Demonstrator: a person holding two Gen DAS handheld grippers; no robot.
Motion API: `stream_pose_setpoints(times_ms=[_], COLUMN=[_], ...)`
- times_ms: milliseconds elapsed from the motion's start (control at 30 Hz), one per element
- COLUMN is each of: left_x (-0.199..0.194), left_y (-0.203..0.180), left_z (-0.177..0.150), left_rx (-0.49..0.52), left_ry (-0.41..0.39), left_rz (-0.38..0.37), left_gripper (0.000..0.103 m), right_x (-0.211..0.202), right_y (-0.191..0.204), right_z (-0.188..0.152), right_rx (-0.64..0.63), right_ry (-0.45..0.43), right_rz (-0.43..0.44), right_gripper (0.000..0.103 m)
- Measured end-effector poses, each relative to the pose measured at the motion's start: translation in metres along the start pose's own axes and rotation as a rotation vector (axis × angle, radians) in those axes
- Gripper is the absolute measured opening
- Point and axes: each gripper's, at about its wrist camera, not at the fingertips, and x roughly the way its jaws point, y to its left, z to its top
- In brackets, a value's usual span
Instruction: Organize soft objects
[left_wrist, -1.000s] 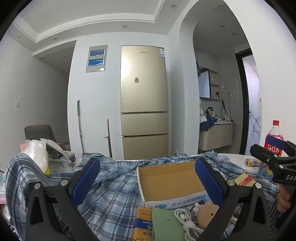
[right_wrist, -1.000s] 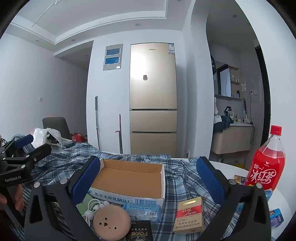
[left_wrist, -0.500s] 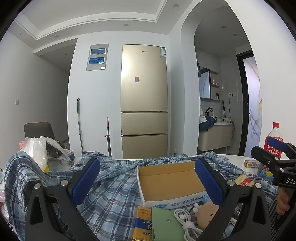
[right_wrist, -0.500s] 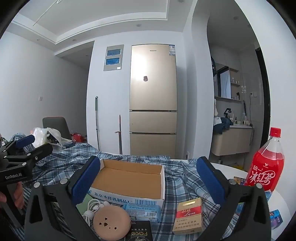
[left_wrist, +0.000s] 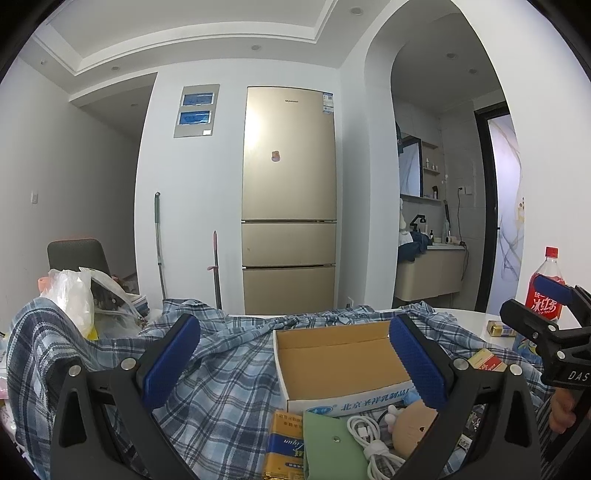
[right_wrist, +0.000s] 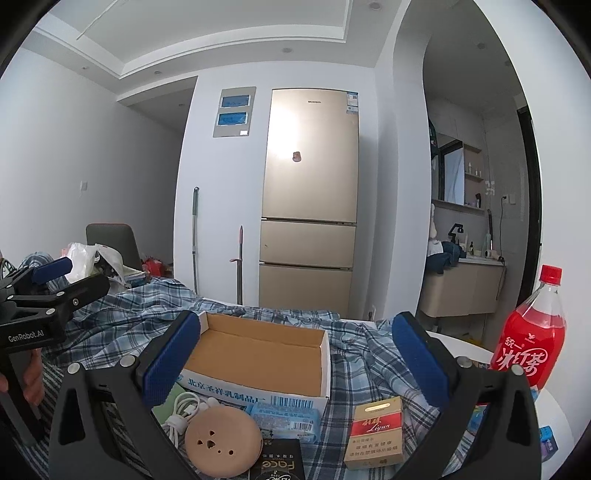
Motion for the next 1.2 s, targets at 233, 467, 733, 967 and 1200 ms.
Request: stream_pose_setpoints(times_ms=[233,467,733,967,1200], left_x=[-0.0002,-0.0001,0.0002,-0.0001,0.0001], left_y=[-0.0003,0.0003,0.0,-0.0001,0.0002], left_z=[-0.0006,-0.0006,-0.0003,-0.0004,-0.0002], left_rx=[0.0,-0.001,0.0,0.0,0.0], left_ry=[-0.001,-0.001,0.001,0.0,0.0], left_rz=[0.0,0.0,0.0,0.0,0.0], left_gripper=[0.103,0.103,0.103,0.103,0.103], right_x=[-0.0014,-0.002,-0.0021,-0.0022,-0.0023], right_y=[0.0008,0.0005,0.0004,0.0002,0.0], right_z=[-0.0007,0.0001,-0.0001,0.0001,0.0], right_rx=[0.001,0.002,0.002,0.003,0.002], right_ry=[-0.001,0.001,0.0,0.001,0.0], right_rz=[-0.001,-0.001,-0.001,-0.002,-0.001], right_gripper=[0.103,0.103,0.103,0.103,0.103])
